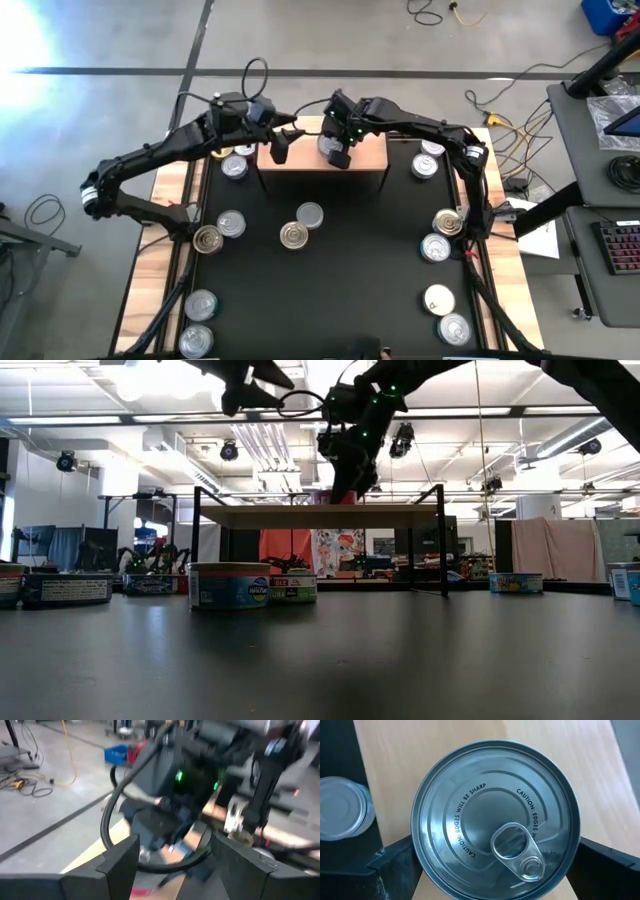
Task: Stack canned seafood by type on shelf
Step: Put the red tuna can on the shelf
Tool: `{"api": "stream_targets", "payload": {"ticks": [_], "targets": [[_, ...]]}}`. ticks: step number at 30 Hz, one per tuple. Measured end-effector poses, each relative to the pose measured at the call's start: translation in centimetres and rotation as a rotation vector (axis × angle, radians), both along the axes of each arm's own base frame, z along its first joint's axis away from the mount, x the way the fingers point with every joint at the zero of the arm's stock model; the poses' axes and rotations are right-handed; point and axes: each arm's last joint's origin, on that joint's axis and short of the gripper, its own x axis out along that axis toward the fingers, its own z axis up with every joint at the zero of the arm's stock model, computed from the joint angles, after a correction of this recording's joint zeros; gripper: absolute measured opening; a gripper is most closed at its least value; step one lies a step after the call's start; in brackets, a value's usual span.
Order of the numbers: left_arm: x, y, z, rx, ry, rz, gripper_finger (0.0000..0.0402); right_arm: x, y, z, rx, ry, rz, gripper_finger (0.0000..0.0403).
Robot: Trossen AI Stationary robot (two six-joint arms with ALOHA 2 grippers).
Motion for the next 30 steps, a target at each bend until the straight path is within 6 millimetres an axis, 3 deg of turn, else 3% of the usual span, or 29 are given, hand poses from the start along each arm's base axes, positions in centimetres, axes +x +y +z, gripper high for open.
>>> {"api": "stream_targets", "payload": {"ticks": [5,11,19,26,30], "targets": [[-1.1,0.2,0.4,-0.004,-0.005,0.019,0.0244,0.1,0.3,-0.1,0.093,-0.035,0.01,0.04],[-2.5,0.1,-0.3,-0.023,0.119,-0.026,0.0297,0.2,0.4,-0.1,0.139,-0.055,-0.058,0.04],[-2.4,-0.7,-1.6,0.047,0.216,-0.2,0.035,0.5,1.0,-0.1,0.194,-0.073,-0.136,0.04],[-3.6,-0.3,-3.1,0.002,0.273,-0.173,0.0346,0.9,2.0,-0.1,0.181,-0.053,-0.078,0.04],[-4.4,-0.3,-3.0,-0.008,0.073,-0.1,0.0334,1.1,2.4,-0.1,0.164,-0.059,-0.036,0.04]]}}
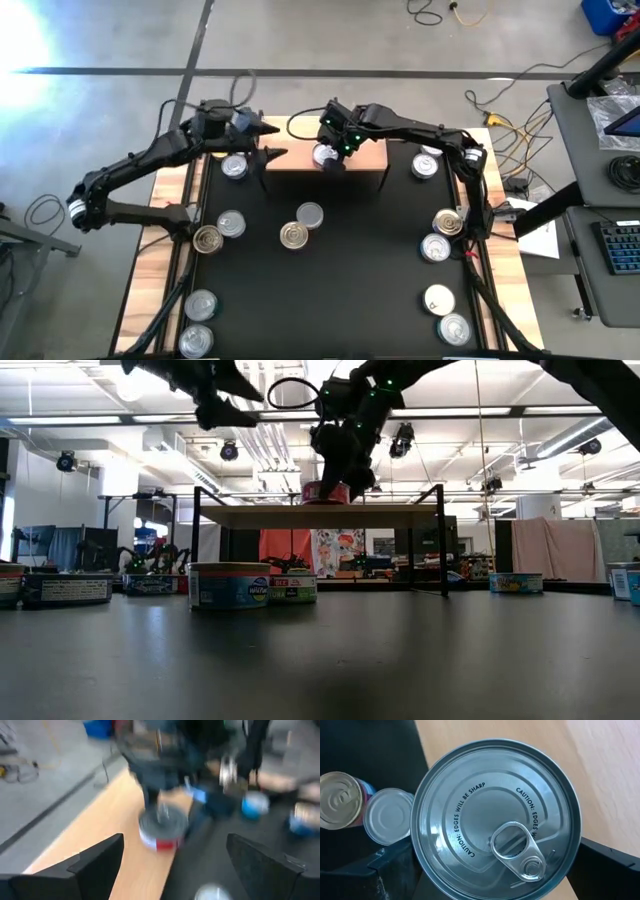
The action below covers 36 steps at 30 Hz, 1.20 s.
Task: Stack canned seafood by type on shelf
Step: Put the red tuna can on the shelf
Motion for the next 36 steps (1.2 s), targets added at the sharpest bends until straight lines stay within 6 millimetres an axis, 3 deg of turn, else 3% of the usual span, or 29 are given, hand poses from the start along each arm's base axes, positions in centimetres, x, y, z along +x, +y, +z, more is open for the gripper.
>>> {"api": "stream_targets", "payload": {"ticks": [4,9,18,36], "targets": [[0.3,0.2,-1.9,-0.046,-0.157,0.037,0.0326,0.4,0.3,0.2,-0.006,-0.036,0.015,0.04],[1.2,0.9,-5.6,-0.124,-0.083,0.112,0.0322,0.7,1.1,0.8,-0.046,-0.068,0.093,0.04],[3.4,2.6,-5.4,-0.022,-0.052,0.162,0.0322,1.3,0.7,0.8,-0.113,-0.13,0.134,0.04],[7.2,4.9,-9.2,-0.013,0.019,0.123,0.0322,1.6,0.8,1.0,-0.158,-0.157,0.118,0.04]]}}
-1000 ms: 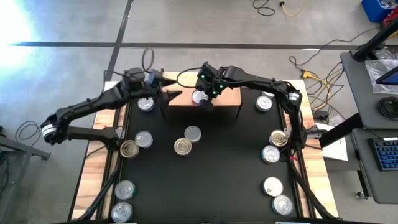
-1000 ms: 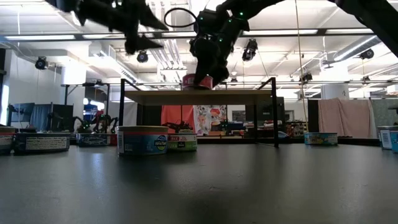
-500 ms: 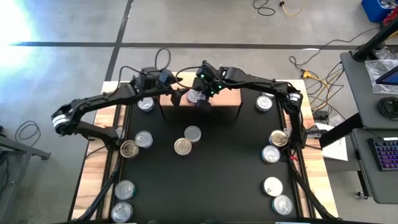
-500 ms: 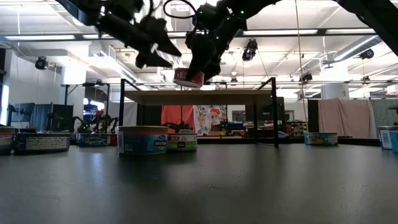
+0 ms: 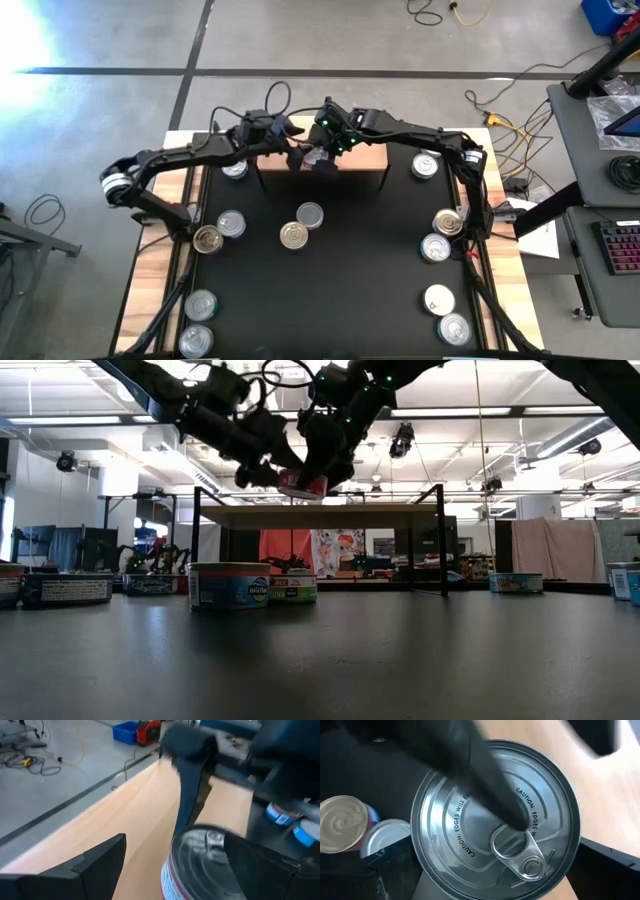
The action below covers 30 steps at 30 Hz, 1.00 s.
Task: Stack canned seafood by type on shelf
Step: Put the red tuna can on the shelf
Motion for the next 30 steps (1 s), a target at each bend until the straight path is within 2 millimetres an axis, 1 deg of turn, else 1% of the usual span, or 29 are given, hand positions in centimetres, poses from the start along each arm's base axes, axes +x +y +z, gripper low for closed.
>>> {"api": "stream_targets", "payload": {"ticks": [4,11,15,23,28,30], "targets": [[0.9,0.4,-0.8,0.015,0.042,0.004,0.0322,-0.1,-0.2,-0.1,-0.055,0.029,-0.044,0.04],[1.4,1.3,-0.2,0.085,0.154,0.069,0.0322,-0.3,-0.4,-0.2,-0.057,0.048,-0.064,0.04],[1.5,1.7,-0.3,0.101,0.21,0.081,0.0322,-0.5,-0.5,-0.2,-0.061,0.068,-0.115,0.04],[1.9,2.0,-1.3,0.075,0.244,0.081,0.0322,-1.4,-0.7,-0.6,-0.022,0.139,-0.143,0.04],[2.0,2.0,-1.3,0.063,0.24,0.088,0.0322,-2.0,-0.5,-0.7,-0.005,0.214,-0.128,0.04],[1.9,2.0,-1.2,0.062,0.241,0.089,0.0322,-2.3,-0.4,-0.5,0.004,0.239,-0.127,0.04]]}}
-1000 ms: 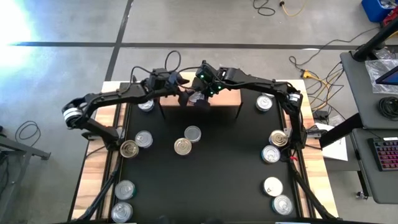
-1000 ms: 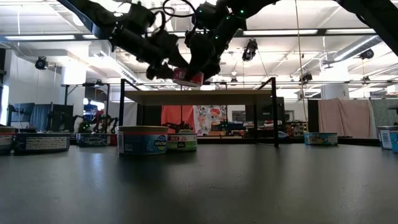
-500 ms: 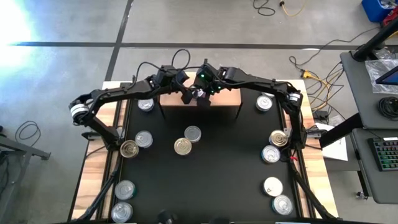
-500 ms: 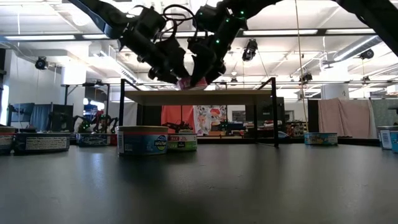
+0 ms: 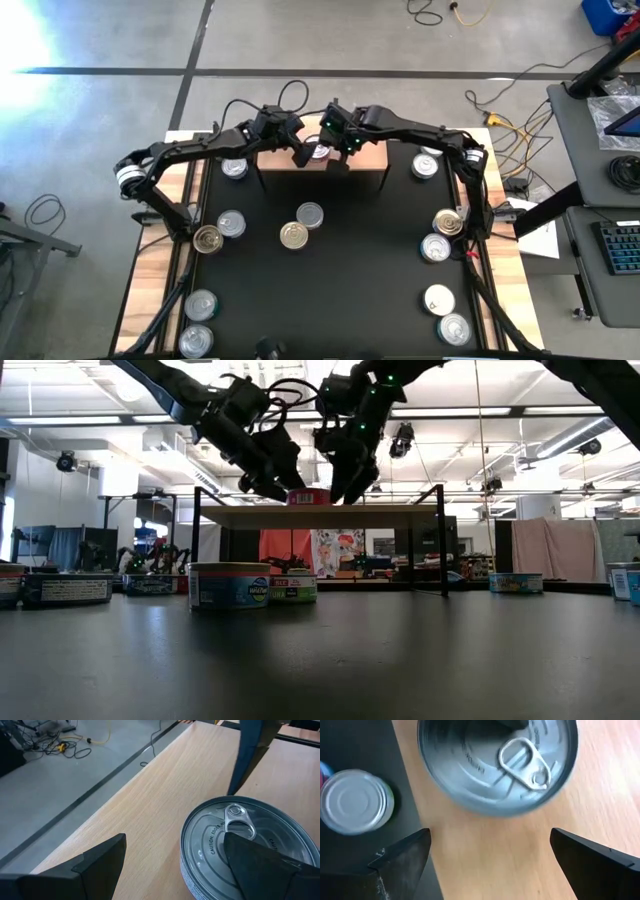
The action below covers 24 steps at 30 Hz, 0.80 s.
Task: Stack canned seafood by type on shelf
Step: Put the red tuna can on the shelf
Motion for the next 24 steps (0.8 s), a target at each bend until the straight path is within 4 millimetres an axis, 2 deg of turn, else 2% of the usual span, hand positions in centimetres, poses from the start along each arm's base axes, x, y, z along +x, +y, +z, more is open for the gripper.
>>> {"api": "stream_targets", "payload": {"ticks": [5,10,14,18,24], "targets": [[0.1,0.0,0.1,0.005,-0.004,0.002,0.0322,-0.3,0.1,1.7,-0.002,-0.004,0.0,0.04],[0.0,-0.2,0.7,0.025,-0.049,0.005,0.0323,0.1,-0.1,4.4,-0.069,-0.101,-0.021,0.04],[-0.6,-0.7,3.5,0.08,-0.181,0.019,0.0332,0.3,-0.6,6.1,-0.196,-0.166,-0.093,0.0383],[-2.2,-1.5,6.3,0.102,-0.271,0.049,0.0341,0.3,-1.4,6.7,-0.23,-0.211,-0.121,0.0327],[-6.2,-3.9,10.9,0.16,-0.363,0.07,0.0343,0.5,-2.1,6.0,-0.229,-0.233,-0.133,0.0201]]}}
